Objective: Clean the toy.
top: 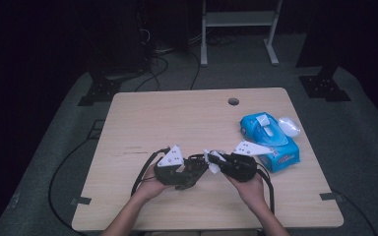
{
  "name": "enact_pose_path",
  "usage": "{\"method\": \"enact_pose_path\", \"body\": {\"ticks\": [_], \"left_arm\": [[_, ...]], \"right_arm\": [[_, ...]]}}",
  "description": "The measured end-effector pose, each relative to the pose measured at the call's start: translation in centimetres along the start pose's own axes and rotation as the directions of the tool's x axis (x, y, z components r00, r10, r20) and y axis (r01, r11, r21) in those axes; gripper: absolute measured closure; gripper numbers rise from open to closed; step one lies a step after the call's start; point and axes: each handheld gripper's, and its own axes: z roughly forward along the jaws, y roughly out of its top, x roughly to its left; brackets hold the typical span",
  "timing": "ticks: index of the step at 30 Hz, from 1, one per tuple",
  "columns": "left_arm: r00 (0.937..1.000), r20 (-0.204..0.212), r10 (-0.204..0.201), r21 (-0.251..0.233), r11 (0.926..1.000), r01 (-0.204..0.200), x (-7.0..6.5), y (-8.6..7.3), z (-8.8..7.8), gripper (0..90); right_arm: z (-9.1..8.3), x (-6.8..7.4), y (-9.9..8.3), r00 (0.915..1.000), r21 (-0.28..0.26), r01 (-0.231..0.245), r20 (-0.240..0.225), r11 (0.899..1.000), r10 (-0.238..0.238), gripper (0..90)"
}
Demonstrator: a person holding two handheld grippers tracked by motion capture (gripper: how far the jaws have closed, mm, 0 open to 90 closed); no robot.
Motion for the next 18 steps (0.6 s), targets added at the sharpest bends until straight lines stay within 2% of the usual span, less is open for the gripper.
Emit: {"method": "enact_pose_path", "body": {"ticks": [3,6,8,10,13,15,17,18], "left_arm": [[1.0000,0.003,-0.009,-0.012,0.9999,0.009,0.1,0.0,-0.1,57.2],[1.0000,-0.008,0.002,0.008,1.0000,-0.002,0.0,0.0,-0.1,57.2],[0.9999,0.002,-0.010,-0.002,0.9999,0.010,0.1,-0.1,-0.1,57.2],[1.0000,-0.001,-0.002,-0.002,1.0000,0.002,0.0,0.0,-0.1,57.2],[0.9999,0.011,-0.007,-0.016,0.9999,0.007,-0.1,0.0,0.0,57.2],[0.9999,0.010,-0.003,-0.011,0.9999,0.003,-0.1,0.1,0.0,57.2],[1.0000,0.002,0.003,0.004,1.0000,-0.003,-0.1,0.0,0.0,57.2],[1.0000,0.006,-0.007,-0.002,1.0000,0.007,0.0,-0.1,-0.1,57.1]], "right_arm": [[-0.2,0.5,0.6,0.9995,-0.030,0.010,-0.028,1.000,-0.011,81.3],[0.0,0.1,0.0,0.9999,-0.009,-0.003,-0.017,1.000,0.003,81.3],[0.2,-0.4,-0.4,0.9999,0.020,-0.012,-0.002,1.000,0.012,81.3],[0.0,-0.2,-0.2,0.9990,-0.007,-0.035,-0.027,0.999,0.035,81.3],[-0.3,0.3,0.7,0.9967,-0.050,-0.036,-0.075,0.998,0.032,81.3],[-0.1,0.3,0.6,0.9980,-0.037,-0.018,-0.061,0.999,0.015,81.4],[0.1,-0.2,-0.1,0.9983,-0.024,-0.032,-0.049,0.999,0.031,81.4],[0.2,-0.5,-0.5,0.9990,-0.005,-0.033,-0.032,0.999,0.033,81.3]]}}
